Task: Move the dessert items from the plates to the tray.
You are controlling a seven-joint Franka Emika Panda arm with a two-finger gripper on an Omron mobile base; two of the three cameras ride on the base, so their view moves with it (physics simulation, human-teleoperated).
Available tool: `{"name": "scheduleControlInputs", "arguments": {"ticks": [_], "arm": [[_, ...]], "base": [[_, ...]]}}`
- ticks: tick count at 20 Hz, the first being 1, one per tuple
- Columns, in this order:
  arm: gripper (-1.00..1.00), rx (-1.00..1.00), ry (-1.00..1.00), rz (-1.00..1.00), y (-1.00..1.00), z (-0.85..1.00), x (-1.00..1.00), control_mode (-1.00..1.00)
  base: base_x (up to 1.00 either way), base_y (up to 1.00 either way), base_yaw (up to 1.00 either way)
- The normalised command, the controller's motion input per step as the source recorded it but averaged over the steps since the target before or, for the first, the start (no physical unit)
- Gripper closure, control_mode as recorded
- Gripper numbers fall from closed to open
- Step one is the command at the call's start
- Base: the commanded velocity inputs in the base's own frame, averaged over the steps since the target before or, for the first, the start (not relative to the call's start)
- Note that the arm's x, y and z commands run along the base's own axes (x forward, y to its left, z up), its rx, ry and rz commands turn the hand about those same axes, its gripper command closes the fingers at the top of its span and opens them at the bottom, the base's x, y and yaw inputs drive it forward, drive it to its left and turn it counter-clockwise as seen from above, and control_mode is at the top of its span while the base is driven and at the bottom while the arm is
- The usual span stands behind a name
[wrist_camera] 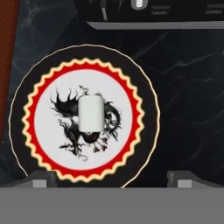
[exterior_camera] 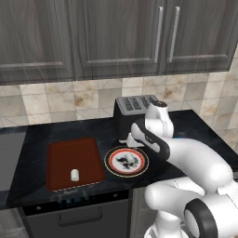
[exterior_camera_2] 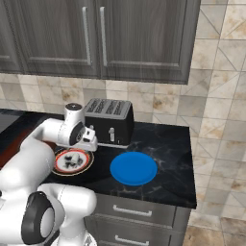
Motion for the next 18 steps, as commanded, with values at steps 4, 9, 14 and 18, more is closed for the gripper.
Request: {"name": "scheduleControlInputs", "arguments": {"ticks": [4,9,14,18], "arm": [[-1.0,-0.05,0.0,0.0,0.27,-0.19,0.1,-1.0],[-1.0,-0.01,0.0,0.02,0.22,-0.14,0.21,-1.0],[-1.0,0.0,0.0,0.05,0.0,-0.1,0.16,-1.0],[-1.0,0.0,0.0,0.04,0.0,-0.08,0.2,-1.0]], "base": [[0.0,0.0,0.0],[0.0,0.0,0.0],[0.0,0.0,0.0],[0.0,0.0,0.0]]}}
